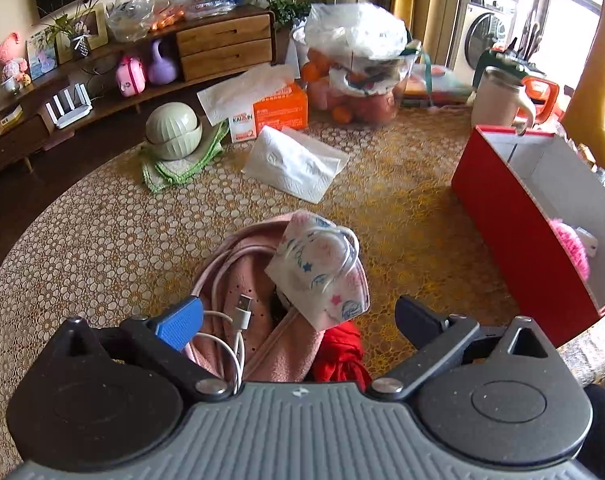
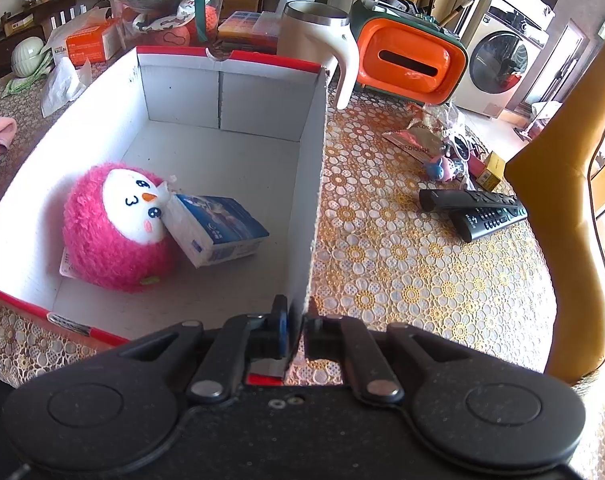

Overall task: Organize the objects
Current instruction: 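Move the left tool back to the white printed face mask, then grasp the white face mask with the left tool, then carry the face mask into the shoebox and open the left tool, then move the left tool back toward the pink cloth with white cable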

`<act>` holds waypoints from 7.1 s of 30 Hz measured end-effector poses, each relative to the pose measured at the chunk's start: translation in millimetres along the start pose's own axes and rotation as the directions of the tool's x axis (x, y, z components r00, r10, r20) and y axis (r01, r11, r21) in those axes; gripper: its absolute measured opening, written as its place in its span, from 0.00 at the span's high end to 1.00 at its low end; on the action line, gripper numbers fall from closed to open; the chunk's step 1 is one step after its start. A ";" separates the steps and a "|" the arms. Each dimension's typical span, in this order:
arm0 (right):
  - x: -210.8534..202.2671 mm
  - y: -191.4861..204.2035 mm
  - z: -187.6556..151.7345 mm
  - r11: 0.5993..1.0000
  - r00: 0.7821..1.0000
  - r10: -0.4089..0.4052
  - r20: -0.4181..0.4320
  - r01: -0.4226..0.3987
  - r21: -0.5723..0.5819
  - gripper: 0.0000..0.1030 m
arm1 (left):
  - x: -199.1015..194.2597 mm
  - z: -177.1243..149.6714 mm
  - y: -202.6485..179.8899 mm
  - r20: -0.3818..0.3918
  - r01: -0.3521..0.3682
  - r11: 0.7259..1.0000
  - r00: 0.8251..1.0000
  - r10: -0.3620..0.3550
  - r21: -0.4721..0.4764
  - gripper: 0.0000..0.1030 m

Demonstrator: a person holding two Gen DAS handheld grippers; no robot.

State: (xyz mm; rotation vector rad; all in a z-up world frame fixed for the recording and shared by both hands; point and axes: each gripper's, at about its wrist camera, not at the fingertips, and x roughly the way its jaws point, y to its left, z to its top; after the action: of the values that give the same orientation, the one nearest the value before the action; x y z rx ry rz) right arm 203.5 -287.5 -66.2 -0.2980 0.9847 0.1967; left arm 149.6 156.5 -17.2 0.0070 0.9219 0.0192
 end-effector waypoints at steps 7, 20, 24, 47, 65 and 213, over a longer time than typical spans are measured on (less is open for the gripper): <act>-0.2 1.6 0.3 1.000 1.000 -0.006 -0.002 0.006 -0.006 0.93 | 31.9 -7.4 -22.3 -0.021 -0.021 0.999 1.000 0.022 0.048 0.00; -0.5 1.8 0.8 1.000 1.000 -0.007 -0.004 0.007 -0.009 0.93 | 70.0 -9.4 -33.8 0.006 -0.115 0.988 0.993 0.115 0.101 0.01; -0.4 1.5 0.6 1.000 1.000 -0.007 -0.005 0.007 -0.011 0.93 | 71.2 -9.7 -32.7 0.004 -0.103 0.991 0.995 0.103 0.091 0.15; -1.1 3.0 1.5 1.000 1.000 -0.011 -0.002 0.011 -0.019 0.93 | 35.4 5.9 -12.9 0.003 -0.138 0.990 0.990 0.138 0.038 0.99; -1.2 3.9 1.1 0.999 1.000 -0.012 0.001 0.012 -0.030 0.93 | -26.0 44.4 -35.9 0.082 -0.053 0.990 0.996 0.043 0.130 1.00; -2.5 2.8 -5.0 0.999 1.000 -0.002 -0.002 0.002 -0.041 0.93 | 58.1 -90.7 133.5 -0.207 -0.247 0.927 0.959 0.193 -0.280 0.01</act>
State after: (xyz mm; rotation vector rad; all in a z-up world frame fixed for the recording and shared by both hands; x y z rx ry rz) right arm 197.5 -286.7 -67.1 -0.3369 0.9834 0.2147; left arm 110.6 290.9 -116.3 -0.1798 1.0842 0.3781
